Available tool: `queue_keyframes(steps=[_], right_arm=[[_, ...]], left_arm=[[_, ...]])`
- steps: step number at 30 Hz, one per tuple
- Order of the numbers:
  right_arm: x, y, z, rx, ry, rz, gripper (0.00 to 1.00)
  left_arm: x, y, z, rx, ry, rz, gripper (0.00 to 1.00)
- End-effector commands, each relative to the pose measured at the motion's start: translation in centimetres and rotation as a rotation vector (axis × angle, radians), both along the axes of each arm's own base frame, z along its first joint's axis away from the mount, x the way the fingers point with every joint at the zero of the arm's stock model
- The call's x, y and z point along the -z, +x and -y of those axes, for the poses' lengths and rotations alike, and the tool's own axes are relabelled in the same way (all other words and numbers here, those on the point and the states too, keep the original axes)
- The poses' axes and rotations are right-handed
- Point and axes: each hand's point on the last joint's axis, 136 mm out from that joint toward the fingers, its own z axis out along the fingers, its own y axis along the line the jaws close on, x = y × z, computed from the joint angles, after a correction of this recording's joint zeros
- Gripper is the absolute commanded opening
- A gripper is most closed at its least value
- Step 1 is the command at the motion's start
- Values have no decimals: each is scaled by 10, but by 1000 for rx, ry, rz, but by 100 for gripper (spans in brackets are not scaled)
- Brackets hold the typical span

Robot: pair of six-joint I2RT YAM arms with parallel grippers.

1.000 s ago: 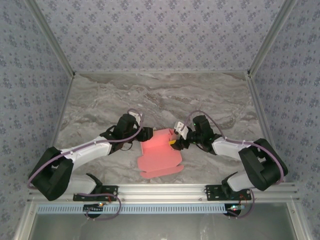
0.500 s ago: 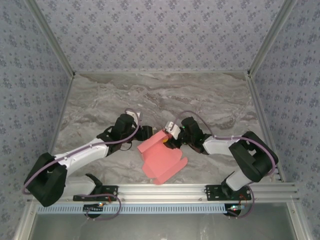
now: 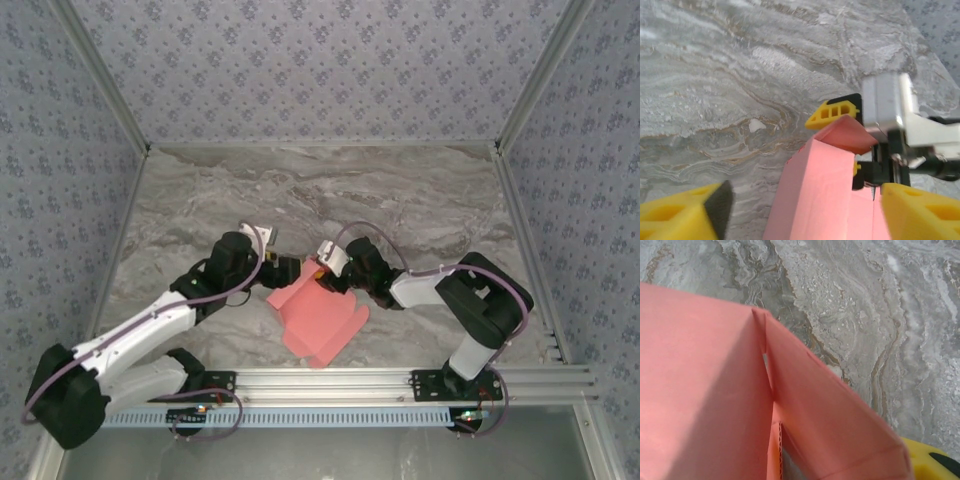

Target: Fold the paper box

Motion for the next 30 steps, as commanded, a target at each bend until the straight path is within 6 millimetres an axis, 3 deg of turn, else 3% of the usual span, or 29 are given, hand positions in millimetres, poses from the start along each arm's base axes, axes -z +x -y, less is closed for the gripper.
queue_keyframes(steps=[1,7,12,19,21,25,27,30], right_arm=[[-11,15,-5,26,36,35,48],[-16,19,-11,7,65,33,48],[-16,14,-13,-20,73,27,47],[-15,14,-15,-28,76,22,47],[-16,14,-15,-30,79,23,47],[-19,11,-15,-48,89,11,48],[-22,7,-14,-74,104,-1,51],[-25,-8,-13,-169,112,-23,65]], left_arm=[[19,-20,-10,52,54,-1,97],[34,-35,-24,-14,39,55,99],[45,-44,-19,25,114,126,99],[60,-32,-13,38,269,133,98],[61,-31,-8,62,285,130,93],[61,-34,0,108,273,129,71],[65,-34,-2,101,273,125,66],[71,-35,-5,94,284,120,59]])
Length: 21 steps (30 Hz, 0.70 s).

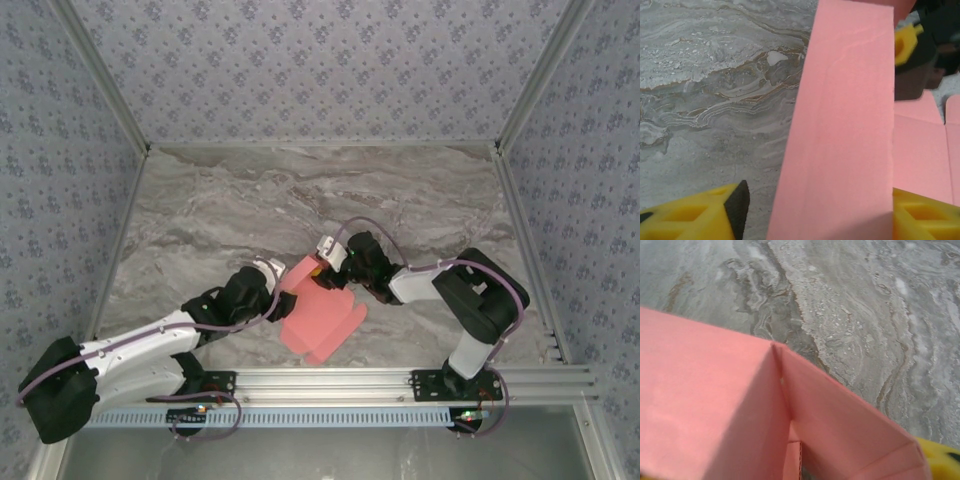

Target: Fold the paper box

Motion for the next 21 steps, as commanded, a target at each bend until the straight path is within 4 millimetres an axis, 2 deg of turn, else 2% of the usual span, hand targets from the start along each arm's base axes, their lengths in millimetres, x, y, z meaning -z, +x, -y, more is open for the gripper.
queue_keyframes(steps=[1,8,11,13,15,19,21], right_arm=[[-17,-18,-3,-136,39,-9,67],[-26,-48,19,-354,-5,-92,69],[-32,-45,37,-332,-25,-56,71],[-34,-50,53,-362,-28,-45,72],[-50,-51,66,-388,66,-33,72],[-68,-39,76,-352,109,6,72],[-62,-25,81,-302,10,68,72]], left_arm=[[-3,0,4,17,-8,21,58],[-3,0,0,17,3,51,54],[-5,1,1,23,10,66,54],[-4,1,2,28,11,70,53],[-2,0,3,35,13,69,53],[-1,-1,5,48,24,68,53],[-2,-1,5,50,22,71,53]])
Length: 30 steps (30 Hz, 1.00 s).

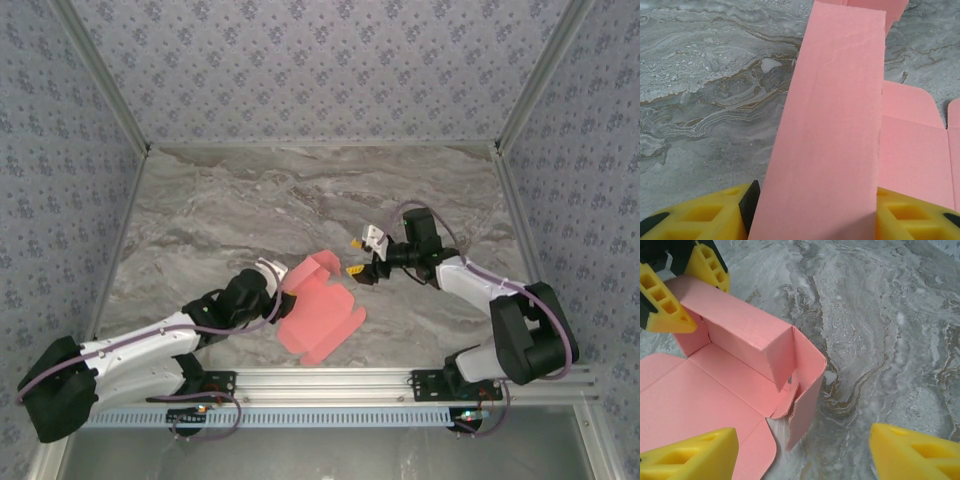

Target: Fold the paper box

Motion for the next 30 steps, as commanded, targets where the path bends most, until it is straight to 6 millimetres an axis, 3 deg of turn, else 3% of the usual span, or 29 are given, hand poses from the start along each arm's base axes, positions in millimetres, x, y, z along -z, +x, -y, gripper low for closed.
queue_keyframes(steps=[1,4,6,9,15,22,30], right_arm=[[10,5,6,5,-147,100,73],[25,23,23,25,-361,192,74],[22,32,26,0,-394,221,73],[27,35,15,-81,-430,279,72],[56,39,-12,-235,-555,288,70],[61,16,-36,-368,-554,216,69],[63,0,-56,-387,-518,214,62]], left_arm=[[-2,1,2,12,5,29,53],[-2,-1,2,19,1,29,52],[-1,-3,3,30,0,28,52],[0,-4,1,30,3,29,52],[-3,-2,-4,6,-10,52,51],[3,2,-3,-8,17,46,48],[8,4,0,-28,3,27,44]])
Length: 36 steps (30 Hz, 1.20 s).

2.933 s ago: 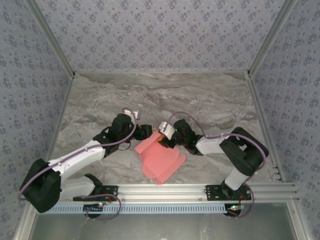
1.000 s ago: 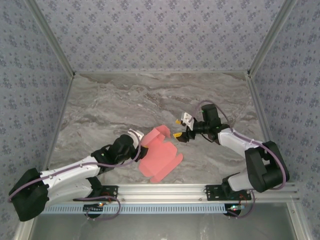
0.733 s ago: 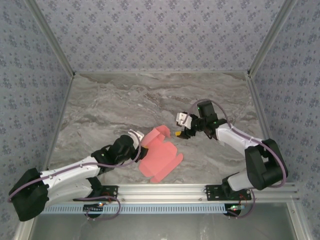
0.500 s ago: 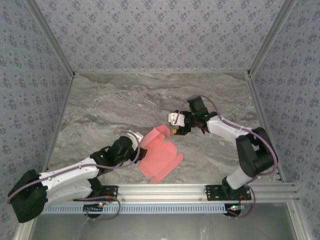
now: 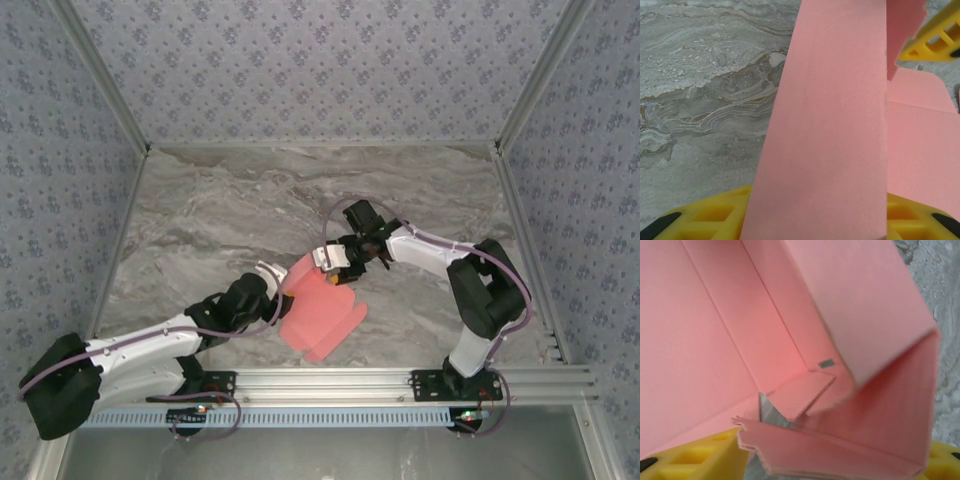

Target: Fold the paper box

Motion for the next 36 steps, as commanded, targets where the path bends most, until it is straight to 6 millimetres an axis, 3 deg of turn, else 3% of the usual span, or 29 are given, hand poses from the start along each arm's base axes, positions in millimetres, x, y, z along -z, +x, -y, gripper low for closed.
queue_keyframes(steps=[1,13,16,24,27,36], right_arm=[[2,-9,-5,-2,18,-36,60],[-15,2,-21,112,156,-86,42],[-17,9,-24,169,180,-93,37],[-32,42,-25,455,355,-39,36],[-32,42,-29,507,414,-65,36],[-16,21,-51,399,420,-112,37]], left_arm=[[-4,2,4,-8,-17,4,44],[-7,4,4,-30,-37,12,42],[-7,5,2,-41,-41,12,42],[-11,7,-1,-71,-66,21,41],[-12,7,0,-70,-69,26,41],[-13,8,6,-36,-66,41,41]])
